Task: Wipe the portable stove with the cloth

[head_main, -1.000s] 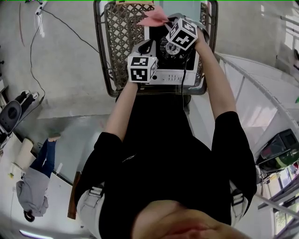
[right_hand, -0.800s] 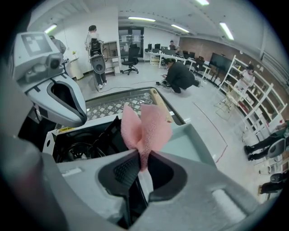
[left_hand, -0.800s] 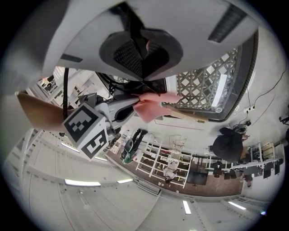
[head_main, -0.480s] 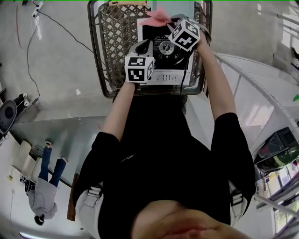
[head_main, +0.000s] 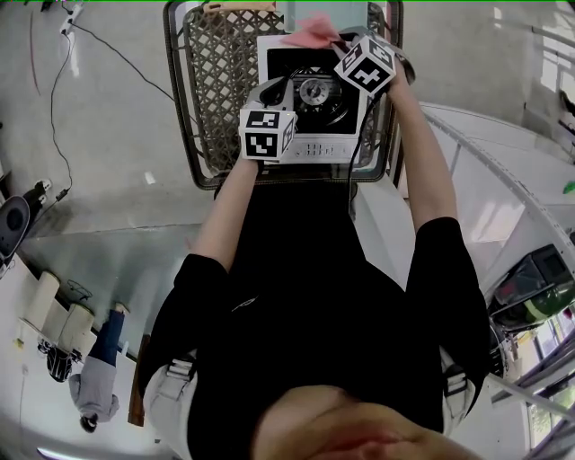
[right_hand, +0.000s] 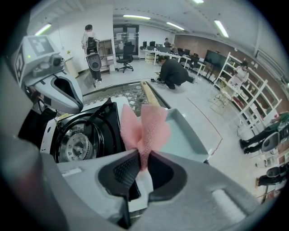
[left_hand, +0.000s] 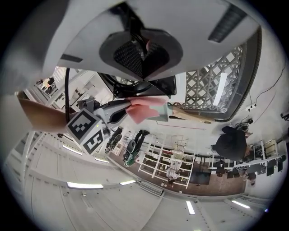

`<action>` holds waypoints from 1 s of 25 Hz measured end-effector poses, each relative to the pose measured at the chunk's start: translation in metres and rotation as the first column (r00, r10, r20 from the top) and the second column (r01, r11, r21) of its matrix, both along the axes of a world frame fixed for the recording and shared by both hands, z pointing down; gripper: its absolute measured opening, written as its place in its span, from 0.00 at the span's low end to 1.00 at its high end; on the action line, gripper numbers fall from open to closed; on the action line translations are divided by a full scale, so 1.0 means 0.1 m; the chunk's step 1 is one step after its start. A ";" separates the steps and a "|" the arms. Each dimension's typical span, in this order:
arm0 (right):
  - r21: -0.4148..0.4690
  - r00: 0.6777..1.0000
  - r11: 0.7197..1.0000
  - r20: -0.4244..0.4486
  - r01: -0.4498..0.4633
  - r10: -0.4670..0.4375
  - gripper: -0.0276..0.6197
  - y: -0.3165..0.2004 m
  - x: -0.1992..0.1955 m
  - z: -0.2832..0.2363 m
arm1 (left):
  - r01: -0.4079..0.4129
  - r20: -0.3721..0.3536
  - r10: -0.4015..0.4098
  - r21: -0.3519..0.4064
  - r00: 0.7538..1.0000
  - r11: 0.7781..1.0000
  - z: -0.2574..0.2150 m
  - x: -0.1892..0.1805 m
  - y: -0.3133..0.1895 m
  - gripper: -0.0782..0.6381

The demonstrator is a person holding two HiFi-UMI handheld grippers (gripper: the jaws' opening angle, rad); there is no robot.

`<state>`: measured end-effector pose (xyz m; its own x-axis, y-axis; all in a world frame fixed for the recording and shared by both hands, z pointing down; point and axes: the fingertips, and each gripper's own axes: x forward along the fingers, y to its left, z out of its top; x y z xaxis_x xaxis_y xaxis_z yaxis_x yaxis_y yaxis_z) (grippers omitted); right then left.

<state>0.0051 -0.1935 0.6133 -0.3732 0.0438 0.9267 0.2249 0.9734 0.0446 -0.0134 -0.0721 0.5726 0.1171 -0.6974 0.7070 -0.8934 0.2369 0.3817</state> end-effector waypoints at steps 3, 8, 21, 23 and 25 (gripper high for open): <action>0.005 1.000 1.000 -0.004 -0.009 0.009 0.12 -0.07 0.07 0.00 | -0.003 0.003 0.003 -0.002 1.000 1.000 0.00 0.02 0.00 0.11; 0.015 1.000 1.000 -0.017 -0.022 0.022 0.12 -0.18 0.17 0.01 | -0.006 -0.005 0.006 0.000 1.000 1.000 -0.02 0.04 -0.04 0.11; 0.021 0.998 0.998 -0.018 -0.062 0.062 0.12 -0.37 0.38 0.03 | -0.023 0.011 0.024 -0.012 1.000 1.000 -0.05 0.11 -0.04 0.11; 0.019 0.997 0.997 -0.012 -0.079 0.079 0.12 -0.40 0.42 0.03 | -0.028 0.013 0.028 -0.016 1.000 0.999 -0.04 0.12 -0.03 0.11; 0.016 0.995 0.995 -0.006 -0.099 0.099 0.12 -0.43 0.48 0.03 | -0.036 0.013 0.036 -0.020 0.999 0.999 -0.04 0.15 -0.03 0.11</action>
<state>0.0527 -0.2364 0.6167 -0.3690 -0.0072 0.9294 0.1278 0.9901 0.0584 0.0011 -0.0749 0.5688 0.1323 -0.6791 0.7220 -0.9066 0.2115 0.3651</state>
